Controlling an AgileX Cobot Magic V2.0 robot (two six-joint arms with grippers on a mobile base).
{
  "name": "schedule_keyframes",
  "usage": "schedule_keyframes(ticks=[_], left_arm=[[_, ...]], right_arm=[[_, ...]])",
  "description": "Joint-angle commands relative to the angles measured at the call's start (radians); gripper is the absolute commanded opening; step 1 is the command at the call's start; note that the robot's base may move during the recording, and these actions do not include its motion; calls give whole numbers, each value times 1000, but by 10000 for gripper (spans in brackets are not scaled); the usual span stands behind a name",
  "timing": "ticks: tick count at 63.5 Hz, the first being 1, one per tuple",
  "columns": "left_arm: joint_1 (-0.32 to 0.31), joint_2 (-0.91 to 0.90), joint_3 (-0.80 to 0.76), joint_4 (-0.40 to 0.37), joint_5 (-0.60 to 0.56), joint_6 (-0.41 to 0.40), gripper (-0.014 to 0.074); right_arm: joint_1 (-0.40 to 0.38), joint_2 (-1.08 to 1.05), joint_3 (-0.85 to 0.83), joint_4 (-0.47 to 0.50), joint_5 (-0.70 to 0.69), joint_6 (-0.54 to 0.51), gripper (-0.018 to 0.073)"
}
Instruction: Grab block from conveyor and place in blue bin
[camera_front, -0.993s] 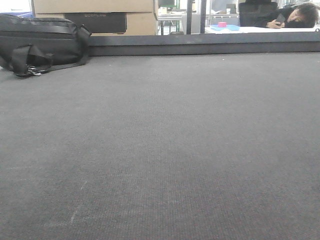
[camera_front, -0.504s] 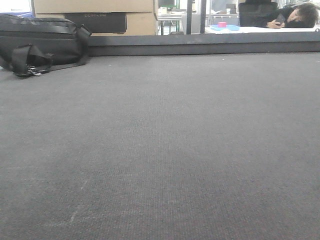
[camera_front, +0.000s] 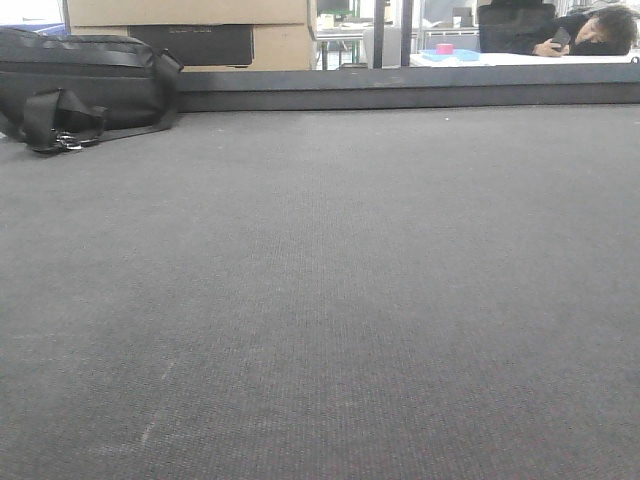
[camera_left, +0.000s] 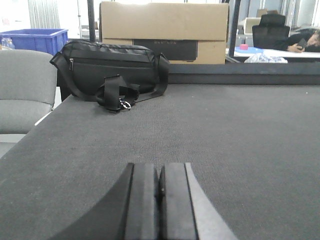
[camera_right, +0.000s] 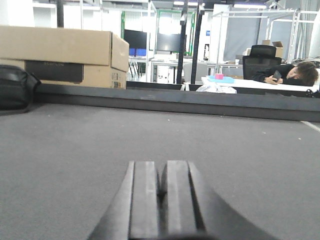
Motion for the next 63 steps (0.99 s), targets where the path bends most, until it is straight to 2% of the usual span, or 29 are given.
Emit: schedule_keyframes(ticks=[1, 7, 15, 29, 36, 42, 50, 63], left_arm=[[2, -3, -72, 11, 19, -3, -111], [2, -3, -202, 18, 145, -3, -111], [2, 60, -384, 18, 339, -3, -111], [2, 361, -654, 9, 672, -3, -111], [2, 545, -780, -40, 811, -3, -111], [2, 682, -866, -115, 880, -3, -111], [2, 833, -939, -190, 908, -3, -111], [2, 981, -974, -199, 906, -3, -111]], right_arm=[[1, 7, -61, 51, 5, 0, -167], [1, 7, -201, 133, 144, 0, -167], [1, 70, -404, 125, 374, 0, -167], [1, 353, -667, 90, 656, 0, -167], [1, 527, -766, 90, 818, 0, -167], [1, 701, -859, 90, 1001, 0, -167], [1, 915, -964, 72, 1184, 0, -167], [1, 1138, -1022, 43, 1226, 0, -167]])
